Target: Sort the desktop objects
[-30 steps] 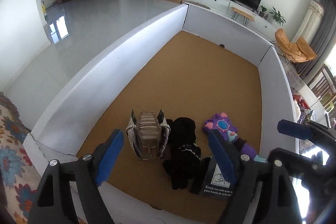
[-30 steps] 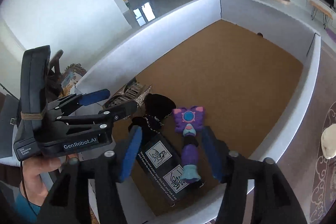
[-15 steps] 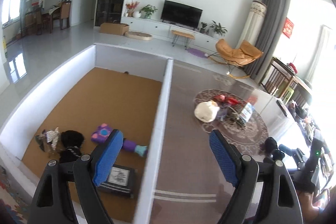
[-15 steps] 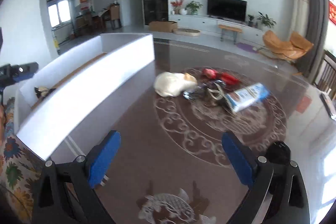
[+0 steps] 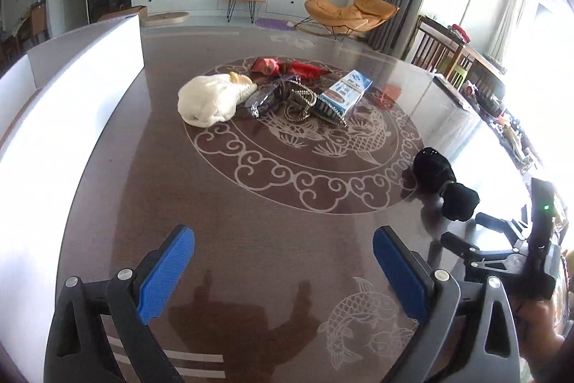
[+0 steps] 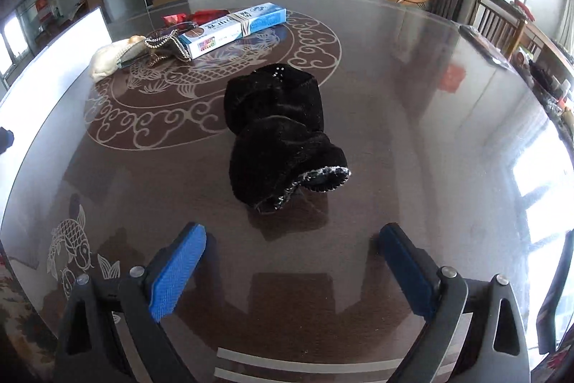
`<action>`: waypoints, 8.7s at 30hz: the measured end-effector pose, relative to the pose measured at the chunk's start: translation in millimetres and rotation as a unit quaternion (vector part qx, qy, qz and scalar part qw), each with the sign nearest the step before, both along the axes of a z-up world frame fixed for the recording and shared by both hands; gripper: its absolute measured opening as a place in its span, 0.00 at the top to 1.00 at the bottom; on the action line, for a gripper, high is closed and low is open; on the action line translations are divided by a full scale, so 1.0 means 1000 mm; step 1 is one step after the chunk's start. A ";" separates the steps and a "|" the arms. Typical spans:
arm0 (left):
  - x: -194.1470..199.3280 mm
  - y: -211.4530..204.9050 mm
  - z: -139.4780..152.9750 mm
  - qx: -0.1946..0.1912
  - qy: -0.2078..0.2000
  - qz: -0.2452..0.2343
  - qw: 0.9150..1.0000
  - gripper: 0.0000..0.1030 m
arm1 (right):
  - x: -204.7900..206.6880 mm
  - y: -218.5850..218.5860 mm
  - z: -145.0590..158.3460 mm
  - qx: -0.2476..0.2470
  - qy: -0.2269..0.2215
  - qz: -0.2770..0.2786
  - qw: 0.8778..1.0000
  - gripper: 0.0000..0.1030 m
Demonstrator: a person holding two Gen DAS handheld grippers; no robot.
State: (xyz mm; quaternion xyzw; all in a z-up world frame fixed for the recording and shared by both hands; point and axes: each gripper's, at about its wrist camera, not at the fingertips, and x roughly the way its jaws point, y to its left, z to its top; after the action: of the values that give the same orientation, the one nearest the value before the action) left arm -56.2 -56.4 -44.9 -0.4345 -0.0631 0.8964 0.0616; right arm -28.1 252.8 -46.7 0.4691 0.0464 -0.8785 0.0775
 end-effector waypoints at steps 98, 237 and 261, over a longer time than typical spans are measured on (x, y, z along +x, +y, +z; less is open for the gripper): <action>-0.053 0.028 -0.044 -0.082 -0.029 0.011 0.996 0.00 | -0.067 -0.002 -0.006 -0.001 0.016 0.011 1.000 0.00; -0.039 -0.008 -0.045 -0.082 -0.035 0.070 0.994 0.00 | -0.068 -0.001 -0.005 -0.001 0.016 0.011 1.000 0.00; -0.040 -0.008 -0.045 -0.082 -0.037 0.067 0.994 0.00 | -0.069 -0.001 -0.005 -0.001 0.016 0.011 1.000 0.00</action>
State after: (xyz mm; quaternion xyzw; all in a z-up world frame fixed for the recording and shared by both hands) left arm -96.1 -64.7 -90.1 -0.4661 -0.0206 0.8837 -0.0373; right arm -96.9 251.3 -52.0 0.4544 0.0519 -0.8850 0.0871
